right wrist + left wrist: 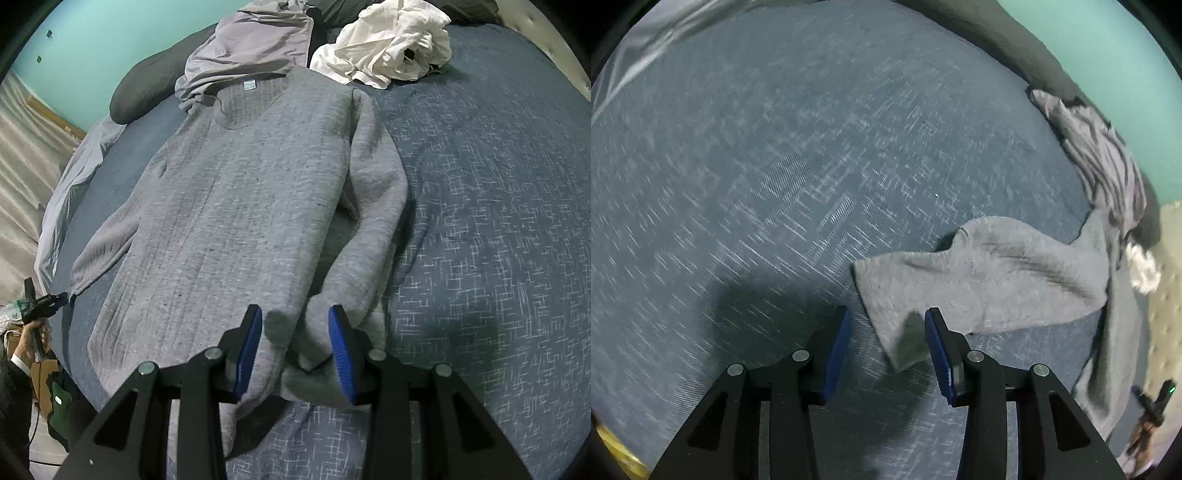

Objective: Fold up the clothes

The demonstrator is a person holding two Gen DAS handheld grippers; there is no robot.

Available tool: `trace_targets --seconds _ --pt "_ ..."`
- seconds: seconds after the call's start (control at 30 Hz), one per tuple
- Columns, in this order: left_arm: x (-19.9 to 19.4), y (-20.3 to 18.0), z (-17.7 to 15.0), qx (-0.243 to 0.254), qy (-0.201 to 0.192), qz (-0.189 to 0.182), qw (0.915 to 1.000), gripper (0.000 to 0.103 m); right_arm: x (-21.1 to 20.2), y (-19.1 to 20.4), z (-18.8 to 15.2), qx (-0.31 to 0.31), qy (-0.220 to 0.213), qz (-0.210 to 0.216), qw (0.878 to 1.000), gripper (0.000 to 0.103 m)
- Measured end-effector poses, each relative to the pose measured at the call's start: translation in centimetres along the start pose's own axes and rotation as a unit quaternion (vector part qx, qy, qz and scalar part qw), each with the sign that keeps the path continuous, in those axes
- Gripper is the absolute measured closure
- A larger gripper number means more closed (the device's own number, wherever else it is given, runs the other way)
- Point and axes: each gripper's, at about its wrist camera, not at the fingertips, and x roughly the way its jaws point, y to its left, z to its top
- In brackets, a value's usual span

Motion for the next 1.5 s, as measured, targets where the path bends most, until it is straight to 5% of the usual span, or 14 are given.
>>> trace_targets --seconds 0.07,0.13,0.2,0.47,0.73,1.03,1.23,1.5 --pt "0.4 -0.1 -0.3 -0.005 -0.002 -0.006 1.0 0.062 -0.2 0.0 -0.1 0.0 -0.001 -0.002 1.0 0.065" --pt "0.5 -0.3 -0.4 -0.003 -0.004 -0.003 1.0 0.088 -0.2 0.0 -0.1 0.001 -0.001 -0.004 1.0 0.065" --pt "0.5 -0.4 -0.5 0.002 -0.009 -0.004 1.0 0.096 -0.2 -0.1 0.0 0.003 -0.001 -0.006 1.0 0.065" --pt "-2.8 -0.5 -0.6 0.022 -0.035 -0.009 0.9991 0.097 -0.2 0.0 0.2 0.003 -0.003 -0.002 1.0 0.065" --pt "-1.4 1.2 -1.6 0.011 0.015 0.018 0.9997 0.1 0.5 0.0 0.0 0.007 -0.001 0.007 1.0 0.065" --pt "-4.3 -1.9 0.6 0.022 -0.059 0.061 0.9962 0.096 0.1 0.1 0.1 -0.001 -0.005 0.01 1.0 0.065" --pt "-1.5 -10.2 3.5 0.099 -0.045 -0.005 0.9941 0.081 0.5 -0.1 0.4 0.003 -0.009 0.01 1.0 0.065" --pt "6.5 -23.1 6.5 0.186 0.005 -0.057 0.9809 0.08 1.0 -0.4 0.4 -0.004 -0.007 0.006 1.0 0.065"
